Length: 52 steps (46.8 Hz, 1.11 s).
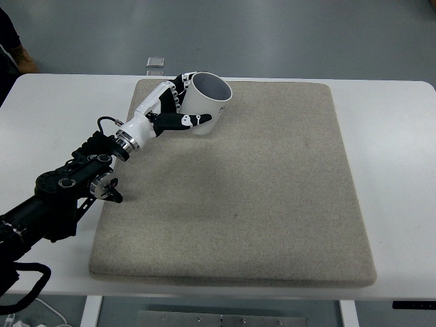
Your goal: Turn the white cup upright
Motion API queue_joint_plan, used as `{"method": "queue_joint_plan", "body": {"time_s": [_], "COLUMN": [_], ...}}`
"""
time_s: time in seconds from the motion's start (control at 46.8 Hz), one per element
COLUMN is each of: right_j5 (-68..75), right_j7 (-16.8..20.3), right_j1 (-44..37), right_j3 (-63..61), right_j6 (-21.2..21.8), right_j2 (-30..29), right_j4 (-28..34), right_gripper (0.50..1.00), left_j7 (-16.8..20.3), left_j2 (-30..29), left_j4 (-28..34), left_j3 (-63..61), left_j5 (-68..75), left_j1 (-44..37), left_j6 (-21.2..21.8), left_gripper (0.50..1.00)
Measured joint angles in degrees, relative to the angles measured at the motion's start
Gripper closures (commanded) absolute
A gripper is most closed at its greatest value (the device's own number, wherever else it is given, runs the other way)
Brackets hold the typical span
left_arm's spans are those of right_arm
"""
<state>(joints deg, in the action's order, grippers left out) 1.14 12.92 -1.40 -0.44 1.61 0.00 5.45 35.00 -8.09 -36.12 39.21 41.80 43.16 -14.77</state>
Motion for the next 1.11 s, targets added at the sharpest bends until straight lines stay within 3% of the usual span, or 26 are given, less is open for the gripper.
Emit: {"method": "queue_joint_plan", "body": {"time_s": [0.577, 1.111], "right_j5": [0.0, 0.0], "right_j7": [0.0, 0.0], "right_j1": [0.0, 0.0], "right_j3": [0.0, 0.0], "right_j6": [0.03, -0.01], "right_j2": [0.0, 0.0], "right_j4": [0.0, 0.0], "right_gripper": [0.572, 0.572], "left_j7": [0.0, 0.0], "left_j2": [-0.12, -2.52], "left_j4": [-0.41, -4.58], "left_j3": [0.58, 1.08], "left_j5": [-0.92, -4.34], "left_j1": [-0.08, 2.38], "left_j6": [-0.51, -0.42], "left_gripper": [0.51, 0.51]}}
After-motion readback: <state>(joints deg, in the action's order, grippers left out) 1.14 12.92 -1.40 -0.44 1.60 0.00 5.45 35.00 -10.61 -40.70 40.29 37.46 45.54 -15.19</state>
